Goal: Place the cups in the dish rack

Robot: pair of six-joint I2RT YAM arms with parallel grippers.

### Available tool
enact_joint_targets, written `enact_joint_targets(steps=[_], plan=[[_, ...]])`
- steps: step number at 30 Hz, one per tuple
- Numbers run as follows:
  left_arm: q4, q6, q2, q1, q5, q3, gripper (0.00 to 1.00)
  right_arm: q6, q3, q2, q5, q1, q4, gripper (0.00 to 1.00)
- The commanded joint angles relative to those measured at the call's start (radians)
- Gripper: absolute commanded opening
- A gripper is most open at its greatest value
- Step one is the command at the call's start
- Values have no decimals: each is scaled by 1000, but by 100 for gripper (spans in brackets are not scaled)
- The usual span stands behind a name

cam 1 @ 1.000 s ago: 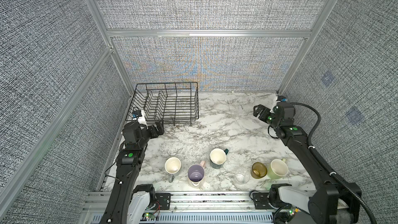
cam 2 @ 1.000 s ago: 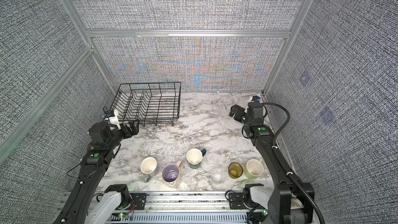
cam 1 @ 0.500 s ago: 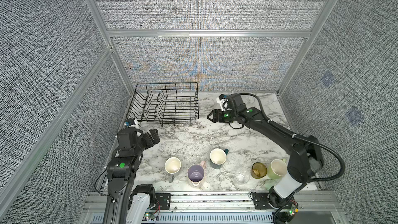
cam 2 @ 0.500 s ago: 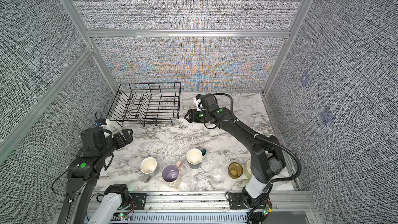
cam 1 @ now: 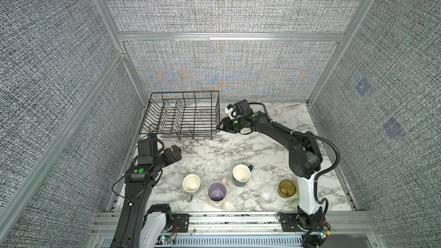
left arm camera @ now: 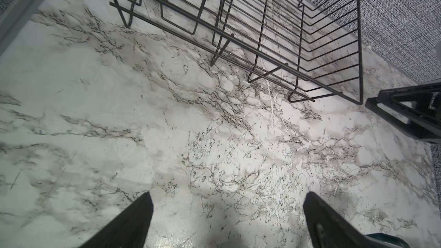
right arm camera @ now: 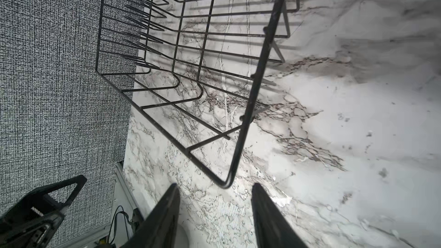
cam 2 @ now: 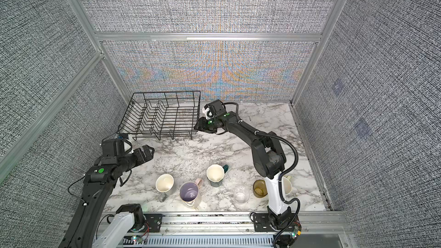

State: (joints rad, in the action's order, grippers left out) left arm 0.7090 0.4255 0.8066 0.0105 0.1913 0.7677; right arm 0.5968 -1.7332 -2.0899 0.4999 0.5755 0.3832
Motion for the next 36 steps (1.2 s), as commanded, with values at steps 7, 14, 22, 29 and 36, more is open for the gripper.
enact_joint_targets(steps=[7,14,22,29,36], plan=[[-11,-12,-8,3,33,-3,99,56,-119,-127,52,-12,1,35],[-16,-9,-17,1,48,-12,99,79,-88,-95,60,-14,-5,9],[-8,-10,-20,0,42,-12,99,107,105,60,32,-54,-48,2],[-6,-9,-22,-2,43,-14,99,64,327,232,57,-164,-45,2],[-6,-9,-25,-4,40,-16,99,-108,449,342,149,-294,133,0]])
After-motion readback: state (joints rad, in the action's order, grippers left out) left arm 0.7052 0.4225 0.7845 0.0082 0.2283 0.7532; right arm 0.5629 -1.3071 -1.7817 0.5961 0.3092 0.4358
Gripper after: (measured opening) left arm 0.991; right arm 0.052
